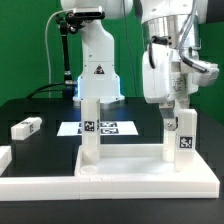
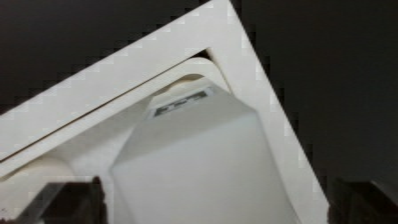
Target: Assemble desk
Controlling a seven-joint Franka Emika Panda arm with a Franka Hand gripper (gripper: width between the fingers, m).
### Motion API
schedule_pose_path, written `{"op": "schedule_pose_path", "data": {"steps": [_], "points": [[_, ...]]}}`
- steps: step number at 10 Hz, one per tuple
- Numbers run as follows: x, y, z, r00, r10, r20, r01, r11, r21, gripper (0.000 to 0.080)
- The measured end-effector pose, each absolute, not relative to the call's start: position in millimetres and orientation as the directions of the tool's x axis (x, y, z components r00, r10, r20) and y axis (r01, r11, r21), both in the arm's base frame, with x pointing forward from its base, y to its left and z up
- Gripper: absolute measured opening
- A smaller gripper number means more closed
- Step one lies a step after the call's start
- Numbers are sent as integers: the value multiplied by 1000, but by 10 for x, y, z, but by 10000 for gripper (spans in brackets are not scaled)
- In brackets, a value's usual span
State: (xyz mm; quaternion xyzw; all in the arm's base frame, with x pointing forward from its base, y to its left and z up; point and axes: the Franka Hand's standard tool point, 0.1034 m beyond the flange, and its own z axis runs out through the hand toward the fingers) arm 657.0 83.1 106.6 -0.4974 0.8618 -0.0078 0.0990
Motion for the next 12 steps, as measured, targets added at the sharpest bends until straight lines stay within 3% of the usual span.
{"op": "schedule_pose_path", "data": {"steps": [2,5,10,12], "points": [[6570,831,1066,-486,-859,-163,-856,505,-112,648],[6570,550,1151,-367,-916,-160,-903,393,-173,649],[6550,679,1118,-386,-908,-163,-897,411,-164,649],[6503,467,1085,-282,-951,-128,-934,302,-188,649]]}}
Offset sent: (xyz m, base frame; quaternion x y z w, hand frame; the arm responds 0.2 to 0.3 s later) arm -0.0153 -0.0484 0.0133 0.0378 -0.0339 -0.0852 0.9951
